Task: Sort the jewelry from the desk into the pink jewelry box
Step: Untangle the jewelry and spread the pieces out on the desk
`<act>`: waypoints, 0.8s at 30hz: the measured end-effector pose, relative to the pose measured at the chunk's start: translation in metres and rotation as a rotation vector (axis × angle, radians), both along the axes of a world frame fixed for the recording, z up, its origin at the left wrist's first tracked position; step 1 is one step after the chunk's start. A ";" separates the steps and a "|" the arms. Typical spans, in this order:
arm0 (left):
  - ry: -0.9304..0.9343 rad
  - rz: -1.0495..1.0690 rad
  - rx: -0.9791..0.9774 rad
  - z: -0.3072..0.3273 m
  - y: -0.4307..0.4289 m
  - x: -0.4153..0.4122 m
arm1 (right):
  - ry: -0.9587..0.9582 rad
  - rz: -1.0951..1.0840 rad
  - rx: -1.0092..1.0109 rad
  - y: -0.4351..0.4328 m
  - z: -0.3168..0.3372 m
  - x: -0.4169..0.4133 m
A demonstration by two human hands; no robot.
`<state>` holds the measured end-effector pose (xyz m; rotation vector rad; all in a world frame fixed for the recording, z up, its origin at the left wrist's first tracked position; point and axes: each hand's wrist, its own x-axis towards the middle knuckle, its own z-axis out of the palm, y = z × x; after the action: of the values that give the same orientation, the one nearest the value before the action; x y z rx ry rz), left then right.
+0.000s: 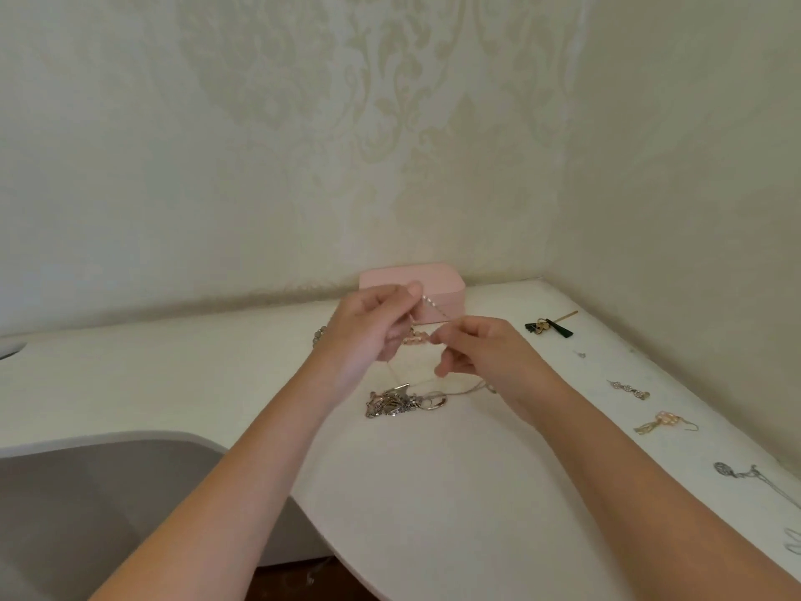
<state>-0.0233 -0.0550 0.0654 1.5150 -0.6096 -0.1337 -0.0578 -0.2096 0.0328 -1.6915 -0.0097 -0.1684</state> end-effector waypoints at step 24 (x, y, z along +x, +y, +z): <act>0.559 -0.084 -0.396 -0.011 0.058 0.011 | 0.261 -0.033 -0.294 -0.011 0.005 -0.009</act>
<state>-0.0127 0.0032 0.0546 1.0029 -0.2280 -0.4572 -0.0672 -0.2206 0.0381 -1.9969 0.1977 0.0326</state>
